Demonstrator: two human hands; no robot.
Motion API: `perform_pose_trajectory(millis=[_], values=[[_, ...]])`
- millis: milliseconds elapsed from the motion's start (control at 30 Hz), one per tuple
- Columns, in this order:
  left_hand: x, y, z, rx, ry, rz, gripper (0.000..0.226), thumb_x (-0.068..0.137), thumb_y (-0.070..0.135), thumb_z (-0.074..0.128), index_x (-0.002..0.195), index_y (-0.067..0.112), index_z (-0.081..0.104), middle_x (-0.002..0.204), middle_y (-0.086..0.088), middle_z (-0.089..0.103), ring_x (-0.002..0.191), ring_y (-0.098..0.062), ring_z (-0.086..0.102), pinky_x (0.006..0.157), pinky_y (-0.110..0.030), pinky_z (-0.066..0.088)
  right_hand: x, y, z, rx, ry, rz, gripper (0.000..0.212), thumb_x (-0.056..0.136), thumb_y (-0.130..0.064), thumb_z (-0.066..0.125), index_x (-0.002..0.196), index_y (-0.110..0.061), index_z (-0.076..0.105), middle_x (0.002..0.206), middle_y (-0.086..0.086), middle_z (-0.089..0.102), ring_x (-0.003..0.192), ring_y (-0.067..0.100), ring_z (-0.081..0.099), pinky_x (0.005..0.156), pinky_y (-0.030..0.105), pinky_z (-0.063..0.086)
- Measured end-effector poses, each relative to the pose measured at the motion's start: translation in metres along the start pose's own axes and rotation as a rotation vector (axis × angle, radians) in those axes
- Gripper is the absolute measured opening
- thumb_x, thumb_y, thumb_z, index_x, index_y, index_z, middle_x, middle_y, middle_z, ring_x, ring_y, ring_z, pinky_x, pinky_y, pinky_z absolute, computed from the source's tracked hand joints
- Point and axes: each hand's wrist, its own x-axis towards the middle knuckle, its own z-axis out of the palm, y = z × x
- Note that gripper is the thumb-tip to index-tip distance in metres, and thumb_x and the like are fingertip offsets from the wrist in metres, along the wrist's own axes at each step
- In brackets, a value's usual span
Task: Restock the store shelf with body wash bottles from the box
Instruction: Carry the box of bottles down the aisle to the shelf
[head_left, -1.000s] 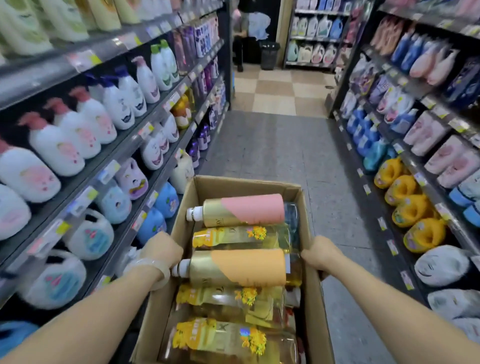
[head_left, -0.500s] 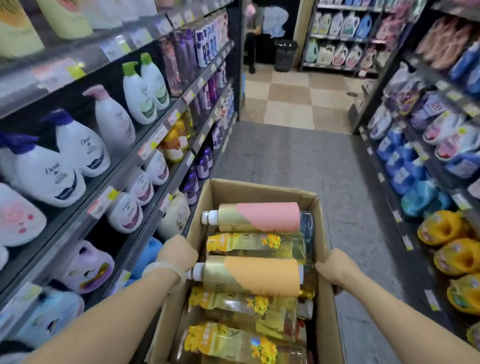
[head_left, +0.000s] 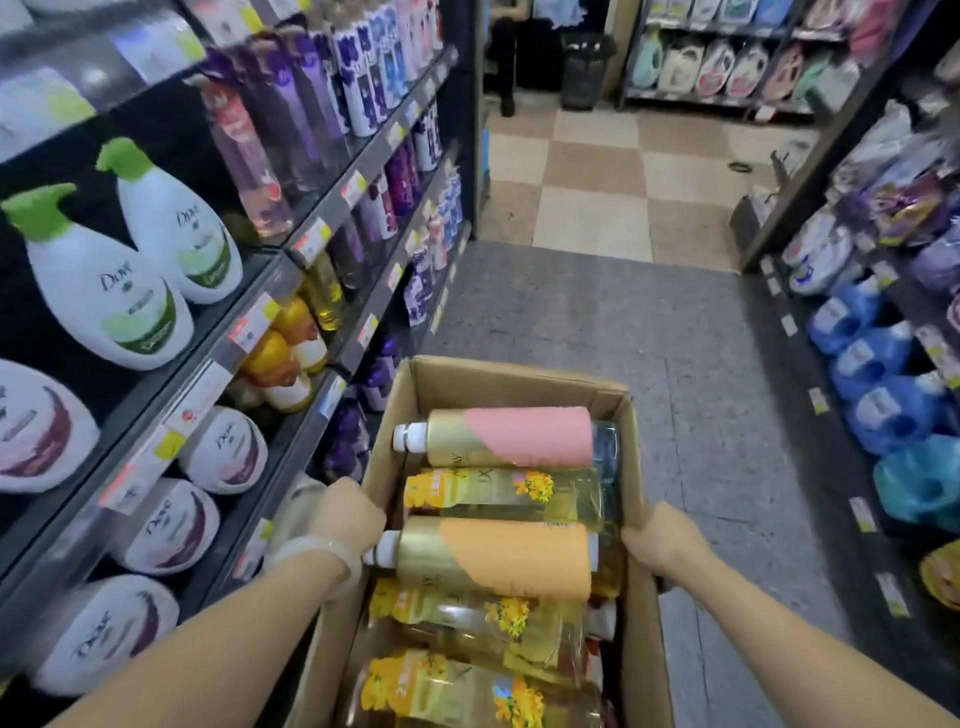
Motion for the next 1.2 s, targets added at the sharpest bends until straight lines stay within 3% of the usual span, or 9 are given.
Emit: perform_pose_trajectory(millis=[133,300,467,567,633,867,933,1067,1200], values=[[0.066,0.048,-0.005,0.113,-0.029,0.021,0.012,0.089,0.006,0.047,0.092,-0.002,0.057,0.111,-0.018,0.063,0.106,-0.032,0.059,0.077,-0.033,0.046,0.068,-0.033,-0.015,-0.014,-0.013,0.021,0.022,0.088,-0.012,0.046,0.066,-0.014,0.049,0.075,0.008,0.059,0.07,0.026,0.058,0.056,0.027,0.044],[0.168,0.081,0.018,0.057,-0.038,-0.03,0.013,0.084,0.007,0.052,0.092,0.0,0.059,0.102,-0.019,0.066,0.095,-0.034,0.062,0.067,-0.029,0.042,0.161,-0.06,-0.006,0.02,-0.017,0.089,0.015,0.09,-0.013,0.046,0.08,-0.008,0.056,0.072,0.007,0.057,0.061,0.023,0.056,0.04,0.023,0.041],[0.259,0.099,0.066,0.031,-0.019,-0.125,0.022,0.083,0.009,0.055,0.101,-0.001,0.062,0.109,-0.021,0.065,0.104,-0.037,0.06,0.078,-0.035,0.049,0.261,-0.071,0.042,0.063,-0.024,0.137,0.024,0.09,-0.016,0.047,0.085,0.003,0.061,0.07,0.014,0.06,0.064,0.03,0.058,0.059,0.032,0.049],[0.311,0.101,0.111,-0.014,0.088,-0.22,0.008,0.079,0.006,0.058,0.073,0.001,0.059,0.104,-0.024,0.065,0.099,-0.038,0.062,0.082,-0.038,0.05,0.32,-0.072,0.081,0.058,-0.04,0.129,0.024,0.09,-0.016,0.048,0.081,0.003,0.059,0.086,0.024,0.066,0.076,0.035,0.062,0.064,0.033,0.048],[0.347,0.094,0.147,-0.042,0.131,-0.259,0.029,0.078,0.004,0.058,0.056,0.006,0.04,0.1,-0.026,0.065,0.096,-0.04,0.062,0.08,-0.04,0.049,0.358,-0.069,0.11,0.044,-0.041,0.125,0.026,0.092,-0.018,0.048,0.079,0.002,0.058,0.09,0.026,0.067,0.084,0.04,0.065,0.067,0.035,0.048],[0.458,0.04,0.265,0.019,-0.017,-0.174,0.021,0.085,0.009,0.055,0.09,-0.009,0.065,0.097,-0.029,0.065,0.091,-0.042,0.061,0.069,-0.037,0.044,0.47,-0.049,0.222,-0.019,-0.096,0.168,0.037,0.09,-0.015,0.047,0.054,-0.011,0.042,0.064,0.012,0.053,0.068,0.031,0.054,0.06,0.03,0.041],[0.485,0.021,0.298,0.031,-0.033,-0.128,0.022,0.085,0.011,0.056,0.087,-0.008,0.066,0.089,-0.029,0.065,0.078,-0.039,0.059,0.062,-0.036,0.039,0.494,-0.04,0.256,-0.018,-0.125,0.175,0.038,0.09,-0.014,0.045,0.052,-0.012,0.044,0.059,0.008,0.051,0.068,0.031,0.053,0.06,0.029,0.039],[0.534,-0.011,0.36,0.065,-0.088,-0.135,0.017,0.085,0.014,0.056,0.081,-0.001,0.063,0.075,-0.016,0.057,0.071,-0.031,0.055,0.059,-0.033,0.037,0.54,-0.021,0.325,-0.03,-0.145,0.188,0.031,0.093,-0.022,0.044,0.076,-0.001,0.059,0.085,0.019,0.063,0.086,0.037,0.062,0.065,0.03,0.041],[0.571,-0.031,0.412,0.106,-0.095,-0.114,0.014,0.087,0.013,0.055,0.077,0.004,0.058,0.076,-0.018,0.056,0.07,-0.029,0.052,0.057,-0.033,0.035,0.571,-0.005,0.383,-0.039,-0.133,0.169,0.028,0.095,-0.022,0.044,0.079,-0.001,0.053,0.085,0.018,0.057,0.09,0.038,0.06,0.064,0.03,0.038]])
